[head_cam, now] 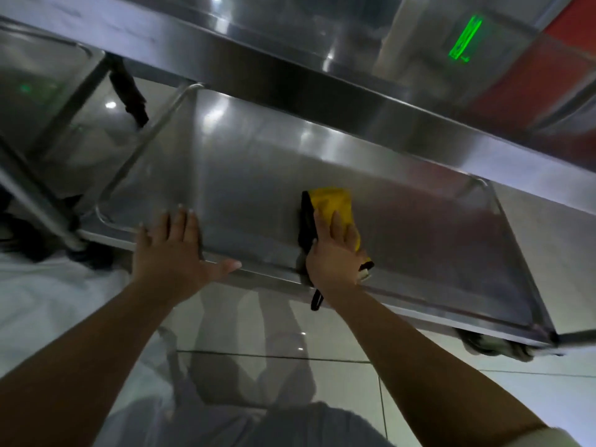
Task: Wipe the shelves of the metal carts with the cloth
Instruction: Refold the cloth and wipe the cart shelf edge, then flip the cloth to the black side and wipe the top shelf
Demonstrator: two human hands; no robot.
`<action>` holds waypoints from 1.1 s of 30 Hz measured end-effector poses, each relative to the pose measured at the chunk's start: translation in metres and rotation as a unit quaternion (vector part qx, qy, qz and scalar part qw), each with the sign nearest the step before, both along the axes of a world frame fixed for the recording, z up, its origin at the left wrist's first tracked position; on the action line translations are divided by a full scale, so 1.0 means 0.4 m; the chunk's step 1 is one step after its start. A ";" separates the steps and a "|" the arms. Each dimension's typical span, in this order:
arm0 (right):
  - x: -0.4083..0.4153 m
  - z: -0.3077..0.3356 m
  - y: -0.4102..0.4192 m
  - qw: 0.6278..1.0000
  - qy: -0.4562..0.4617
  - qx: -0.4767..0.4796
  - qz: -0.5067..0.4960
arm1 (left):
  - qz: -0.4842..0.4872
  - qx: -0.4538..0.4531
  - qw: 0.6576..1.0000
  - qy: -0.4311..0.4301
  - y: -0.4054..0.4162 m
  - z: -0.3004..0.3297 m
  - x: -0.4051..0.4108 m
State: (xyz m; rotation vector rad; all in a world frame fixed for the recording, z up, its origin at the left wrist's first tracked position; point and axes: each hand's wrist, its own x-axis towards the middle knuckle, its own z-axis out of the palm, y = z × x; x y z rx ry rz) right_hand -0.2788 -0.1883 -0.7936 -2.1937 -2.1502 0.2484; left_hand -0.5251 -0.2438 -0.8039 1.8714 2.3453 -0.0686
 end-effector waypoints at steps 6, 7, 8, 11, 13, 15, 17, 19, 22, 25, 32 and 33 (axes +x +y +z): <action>-0.177 0.045 0.002 0.938 -0.042 -0.044 0.342 | -0.012 0.021 0.999 -0.041 -0.032 0.058 -0.005; -0.186 0.065 -0.002 0.927 -0.045 -0.063 0.368 | -0.026 0.031 0.998 -0.047 -0.055 0.074 -0.011; -0.190 0.091 -0.009 0.918 -0.036 -0.090 0.385 | -0.034 0.033 0.997 -0.061 -0.082 0.090 -0.020; -0.204 0.193 -0.049 0.913 0.112 -0.190 0.344 | 0.006 -0.005 0.991 -0.132 -0.180 0.149 -0.053; -0.232 0.267 -0.082 0.925 0.140 -0.184 0.301 | 0.063 -0.026 0.978 -0.195 -0.235 0.202 -0.070; -0.270 0.343 -0.125 0.932 0.170 -0.153 0.281 | 0.116 -0.026 0.956 -0.267 -0.282 0.275 -0.083; -0.309 0.436 -0.185 0.917 0.239 -0.164 0.273 | 0.149 -0.030 0.938 -0.313 -0.335 0.366 -0.099; -0.341 0.541 -0.253 0.897 0.286 -0.201 0.272 | 0.173 -0.025 0.920 -0.350 -0.396 0.473 -0.115; -0.389 0.730 -0.349 0.878 0.286 -0.232 0.305 | 0.183 -0.004 0.908 -0.376 -0.482 0.666 -0.157; -0.455 0.960 -0.426 0.852 0.278 -0.243 0.371 | 0.177 0.026 0.908 -0.380 -0.554 0.885 -0.227; -0.684 1.516 -0.528 0.811 0.278 -0.252 0.448 | 0.178 0.085 0.907 -0.371 -0.694 1.438 -0.469; -0.720 1.582 -0.538 0.812 0.273 -0.253 0.449 | 0.197 0.108 0.902 -0.368 -0.709 1.509 -0.504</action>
